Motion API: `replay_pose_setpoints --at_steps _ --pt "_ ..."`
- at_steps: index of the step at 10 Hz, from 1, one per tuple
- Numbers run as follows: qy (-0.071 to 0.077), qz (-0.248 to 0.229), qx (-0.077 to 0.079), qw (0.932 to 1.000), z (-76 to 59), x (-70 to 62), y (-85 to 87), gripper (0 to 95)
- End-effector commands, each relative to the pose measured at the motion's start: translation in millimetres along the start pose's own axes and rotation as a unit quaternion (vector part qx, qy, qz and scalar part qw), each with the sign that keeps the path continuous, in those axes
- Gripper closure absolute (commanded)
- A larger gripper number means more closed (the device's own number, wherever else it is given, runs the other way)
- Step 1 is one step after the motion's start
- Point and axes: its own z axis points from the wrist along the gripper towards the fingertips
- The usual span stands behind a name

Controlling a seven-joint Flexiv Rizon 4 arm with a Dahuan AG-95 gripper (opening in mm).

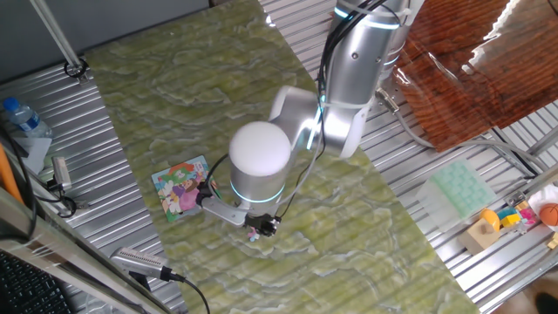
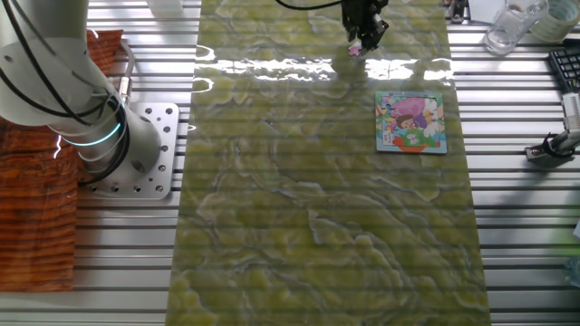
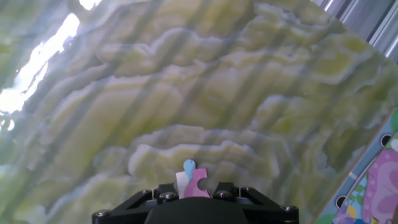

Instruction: Assemble one piece of a puzzle

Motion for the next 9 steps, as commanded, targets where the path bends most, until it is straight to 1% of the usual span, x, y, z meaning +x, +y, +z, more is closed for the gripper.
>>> replay_pose_setpoints --at_steps 1,2,6,9 --pt "-0.004 -0.013 -0.004 0.9999 -0.2 0.7 -0.2 57.0" --pt "-0.008 -0.014 -0.009 0.9998 0.0 0.7 -0.2 57.0" --pt "-0.008 -0.017 -0.01 0.9998 1.6 -0.5 1.5 57.0" --pt "-0.01 -0.016 -0.009 0.9998 5.6 -1.1 1.8 57.0"
